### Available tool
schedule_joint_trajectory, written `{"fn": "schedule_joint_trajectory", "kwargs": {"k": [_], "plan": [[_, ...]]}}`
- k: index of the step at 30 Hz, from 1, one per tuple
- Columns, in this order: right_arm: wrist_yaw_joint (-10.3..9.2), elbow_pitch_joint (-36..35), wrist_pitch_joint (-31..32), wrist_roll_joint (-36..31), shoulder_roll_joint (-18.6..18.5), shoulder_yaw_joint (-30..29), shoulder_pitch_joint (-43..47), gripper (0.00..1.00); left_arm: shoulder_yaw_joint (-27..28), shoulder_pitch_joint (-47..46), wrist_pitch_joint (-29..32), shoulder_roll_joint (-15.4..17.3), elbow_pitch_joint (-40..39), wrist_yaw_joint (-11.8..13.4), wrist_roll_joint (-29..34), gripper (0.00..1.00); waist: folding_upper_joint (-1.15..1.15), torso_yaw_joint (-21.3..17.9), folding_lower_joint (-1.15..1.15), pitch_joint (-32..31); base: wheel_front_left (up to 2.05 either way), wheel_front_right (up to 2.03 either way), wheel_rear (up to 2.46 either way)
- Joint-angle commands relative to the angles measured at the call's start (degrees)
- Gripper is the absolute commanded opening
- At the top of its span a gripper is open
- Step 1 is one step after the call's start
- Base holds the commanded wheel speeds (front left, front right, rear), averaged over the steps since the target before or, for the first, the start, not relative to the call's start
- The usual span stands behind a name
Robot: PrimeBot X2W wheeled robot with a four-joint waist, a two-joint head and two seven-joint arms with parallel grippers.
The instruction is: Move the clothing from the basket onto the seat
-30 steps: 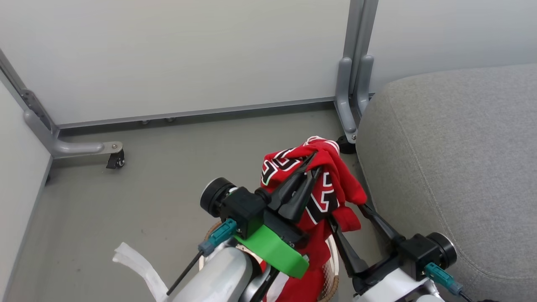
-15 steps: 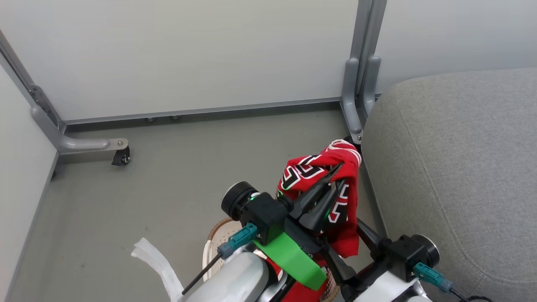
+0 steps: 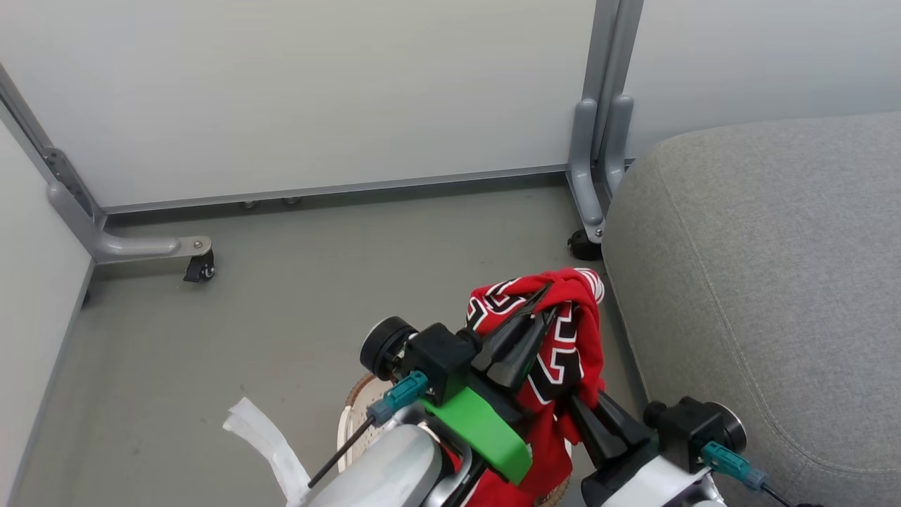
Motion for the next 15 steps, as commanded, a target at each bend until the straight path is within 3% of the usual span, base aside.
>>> {"fn": "schedule_joint_trajectory", "kwargs": {"k": [1, 3, 4, 5, 6, 7, 8, 9, 15], "plan": [[0.0, -0.3, -0.2, 0.4, -0.1, -0.2, 0.8, 0.0, 0.1, 0.4, 0.0, 0.1, 0.6, 0.3, -0.4, 0.0, 0.0, 0.0, 0.0, -0.1, 0.0, 0.0, 0.0], [0.0, -0.4, -0.2, 0.6, -0.1, -0.4, 0.9, 0.0, 0.0, 0.4, 0.0, 0.1, 1.3, 0.5, -0.6, 0.0, 0.0, 0.0, 0.0, -0.2, 0.0, 0.0, 0.0], [0.0, -0.5, -0.2, 0.6, -0.2, -0.5, 0.9, 0.0, 0.0, 0.4, 0.0, 0.1, 1.5, 0.5, -0.7, 0.13, 0.0, 0.0, 0.0, -0.3, 0.0, 0.0, 0.0], [0.0, -0.6, -0.2, 0.7, -0.2, -0.7, 1.0, 0.0, 0.0, 0.4, 0.3, 0.1, 1.7, 0.6, -0.9, 0.36, 0.0, 0.1, 0.0, -0.3, 0.0, 0.0, 0.0], [0.0, -0.6, -0.2, 0.7, -0.2, -0.8, 1.0, 0.0, 0.0, 0.4, 0.4, 0.1, 1.9, 0.6, -1.0, 0.44, 0.0, 0.1, 0.0, -0.4, 0.0, 0.0, 0.0], [-0.01, -0.6, -0.2, 0.8, -0.3, -0.9, 1.2, 0.0, 0.0, 0.5, 0.9, 0.1, 2.2, 0.6, -1.2, 0.8, 0.0, 0.2, 0.0, -0.4, 0.0, 0.0, 0.0], [0.0, -0.6, -0.2, 0.8, -0.3, -1.0, 1.3, 0.0, -0.1, 0.4, 1.1, 0.1, 2.3, 0.5, -1.3, 0.96, 0.0, 0.3, 0.0, -0.4, 0.0, 0.0, 0.0], [0.0, -0.6, -0.2, 0.8, -0.3, -1.0, 1.3, 0.0, -0.1, 0.4, 1.3, 0.1, 2.5, 0.7, -1.5, 1.0, 0.0, 0.3, 0.0, -0.4, 0.0, 0.0, 0.0], [0.0, -0.5, -0.2, 0.8, -0.1, -1.5, 1.6, 0.0, -0.6, 0.0, 2.5, 0.8, 2.8, 0.8, -1.5, 1.0, 0.0, 0.7, 0.0, -0.5, 0.0, 0.0, 0.0]]}}
